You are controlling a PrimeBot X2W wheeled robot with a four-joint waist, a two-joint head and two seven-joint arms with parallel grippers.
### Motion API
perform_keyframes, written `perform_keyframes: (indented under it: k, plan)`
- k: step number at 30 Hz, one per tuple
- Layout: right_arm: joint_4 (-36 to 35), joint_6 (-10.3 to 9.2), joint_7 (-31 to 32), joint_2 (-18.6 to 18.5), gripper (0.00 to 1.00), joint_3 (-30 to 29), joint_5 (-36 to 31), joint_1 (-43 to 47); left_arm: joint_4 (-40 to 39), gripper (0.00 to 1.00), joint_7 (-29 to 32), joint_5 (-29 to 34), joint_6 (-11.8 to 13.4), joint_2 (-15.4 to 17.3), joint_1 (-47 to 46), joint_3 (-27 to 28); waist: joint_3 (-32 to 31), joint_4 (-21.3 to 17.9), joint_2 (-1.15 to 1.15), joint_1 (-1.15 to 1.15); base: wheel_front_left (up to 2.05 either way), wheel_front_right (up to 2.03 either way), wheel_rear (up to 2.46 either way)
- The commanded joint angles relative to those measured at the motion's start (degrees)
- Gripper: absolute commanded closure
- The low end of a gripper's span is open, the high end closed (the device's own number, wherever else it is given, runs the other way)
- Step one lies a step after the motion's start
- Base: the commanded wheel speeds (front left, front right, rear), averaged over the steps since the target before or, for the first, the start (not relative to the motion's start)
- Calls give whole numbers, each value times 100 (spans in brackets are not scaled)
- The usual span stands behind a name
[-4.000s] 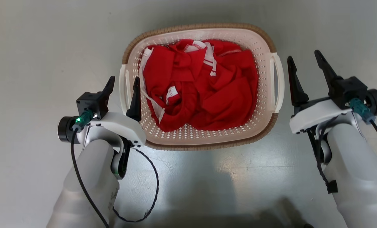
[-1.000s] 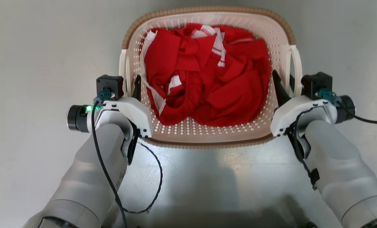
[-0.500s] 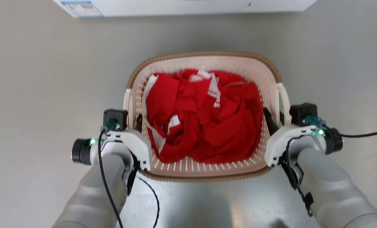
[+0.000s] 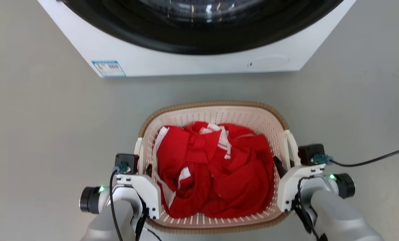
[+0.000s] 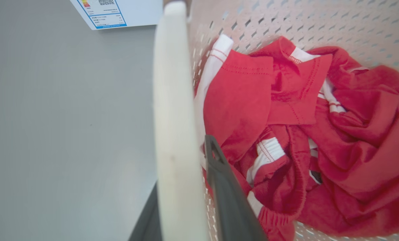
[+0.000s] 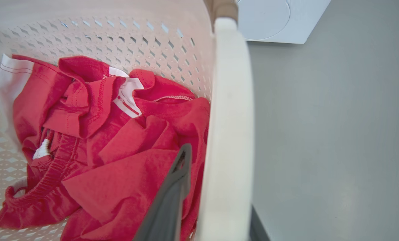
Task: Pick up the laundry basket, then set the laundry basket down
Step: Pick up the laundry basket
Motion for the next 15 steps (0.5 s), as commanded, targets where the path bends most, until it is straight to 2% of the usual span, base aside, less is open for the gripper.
perform_keyframes:
  k: [1, 15]
  plan:
    - [50, 18, 38, -196, 100, 144, 50, 203, 151, 100, -4, -7, 25, 412, 177, -13, -340, 14, 0, 0, 0, 0, 0]
    - [166, 18, 503, -196, 100, 559, 520, 668, 294, 100, 224, -294, -17, 412, 765, -268, -1323, 28, 0, 0, 0, 0, 0]
